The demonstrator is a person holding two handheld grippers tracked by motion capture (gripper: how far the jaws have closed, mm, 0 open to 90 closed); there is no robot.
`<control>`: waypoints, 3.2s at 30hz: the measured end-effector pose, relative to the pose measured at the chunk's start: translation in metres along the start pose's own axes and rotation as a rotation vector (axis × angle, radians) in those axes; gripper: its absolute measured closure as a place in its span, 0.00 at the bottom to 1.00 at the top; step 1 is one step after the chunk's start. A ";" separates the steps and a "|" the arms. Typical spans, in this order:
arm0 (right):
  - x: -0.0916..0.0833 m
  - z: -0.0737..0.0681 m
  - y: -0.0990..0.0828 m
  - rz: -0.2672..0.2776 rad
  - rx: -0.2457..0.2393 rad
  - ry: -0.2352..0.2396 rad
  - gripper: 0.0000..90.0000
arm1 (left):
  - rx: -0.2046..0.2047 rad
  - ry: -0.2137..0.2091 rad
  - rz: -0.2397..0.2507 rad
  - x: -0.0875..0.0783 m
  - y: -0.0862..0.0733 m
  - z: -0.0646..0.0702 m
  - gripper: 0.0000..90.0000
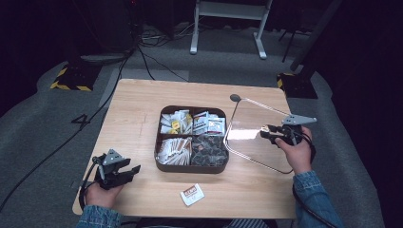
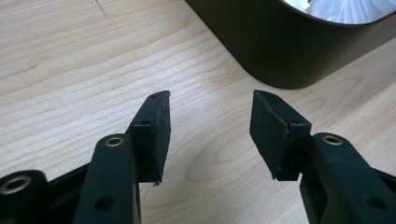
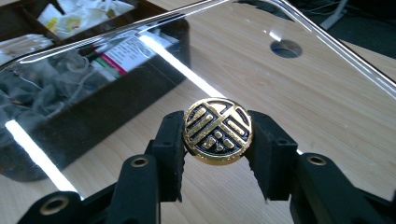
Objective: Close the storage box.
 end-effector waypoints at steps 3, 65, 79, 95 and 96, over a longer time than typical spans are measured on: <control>0.005 -0.008 0.008 0.001 -0.010 0.027 0.65 | 0.002 -0.001 0.001 0.000 0.000 0.000 0.54; 0.140 -0.139 0.103 -0.064 -0.192 0.292 0.65 | 0.017 -0.027 -0.021 0.004 -0.001 0.001 0.52; 0.155 -0.146 0.091 -0.091 -0.186 0.296 0.65 | 0.018 -0.036 -0.029 0.007 0.001 0.001 0.52; 0.158 -0.153 0.086 -0.101 -0.201 0.298 0.65 | 0.020 -0.039 -0.030 0.007 0.001 0.001 0.52; 0.158 -0.153 0.086 -0.102 -0.201 0.297 0.65 | 0.022 -0.040 -0.031 0.007 0.001 0.001 0.52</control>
Point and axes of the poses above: each handheld gripper's, and its own axes: x roughly forward along the jaws, y roughly out of its top, z roughly to its right, the point moved 1 cm from there along x, roughly forward along the jaws, and after that the axes turned 4 degrees about -y, right-handed, at the moved point
